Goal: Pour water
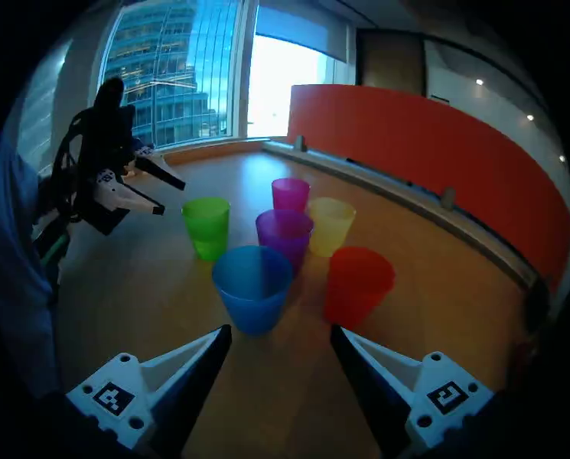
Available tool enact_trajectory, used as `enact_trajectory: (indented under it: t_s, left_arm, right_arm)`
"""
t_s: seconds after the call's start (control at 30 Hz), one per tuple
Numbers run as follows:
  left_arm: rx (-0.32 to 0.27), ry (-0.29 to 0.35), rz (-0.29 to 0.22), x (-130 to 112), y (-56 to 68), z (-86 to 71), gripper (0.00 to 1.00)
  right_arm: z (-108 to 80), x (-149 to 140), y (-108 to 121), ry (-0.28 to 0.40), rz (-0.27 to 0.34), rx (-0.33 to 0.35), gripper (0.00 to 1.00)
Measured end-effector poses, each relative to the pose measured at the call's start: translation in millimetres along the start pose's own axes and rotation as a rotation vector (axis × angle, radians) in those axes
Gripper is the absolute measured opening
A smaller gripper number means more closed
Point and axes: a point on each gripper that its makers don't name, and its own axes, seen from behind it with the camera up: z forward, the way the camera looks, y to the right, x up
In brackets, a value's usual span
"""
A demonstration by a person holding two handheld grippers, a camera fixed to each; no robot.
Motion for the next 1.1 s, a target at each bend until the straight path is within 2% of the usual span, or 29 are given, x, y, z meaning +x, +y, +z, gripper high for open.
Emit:
enact_trajectory:
  t_s: [0.3,0.5,0.87,1.1]
  left_arm:
    - [0.1,0.083,-0.024,15,-15.1,-12.6,1.0]
    - [0.171,0.175,-0.04,32,-26.2,-24.5,1.0]
    - [0.309,0.321,-0.073,60,-49.9,-47.7,1.0]
    - [0.37,0.385,-0.096,73,-53.9,-60.0,1.0]
  right_arm:
    - [-16.7,14,14,0.086,0.053,-0.106,1.0]
    - [-27.5,26,25,0.147,0.084,-0.184,1.0]
    - [-49.2,56,56,0.268,0.127,-0.371,1.0]
    - [-65.4,67,70,0.342,0.136,-0.504,1.0]
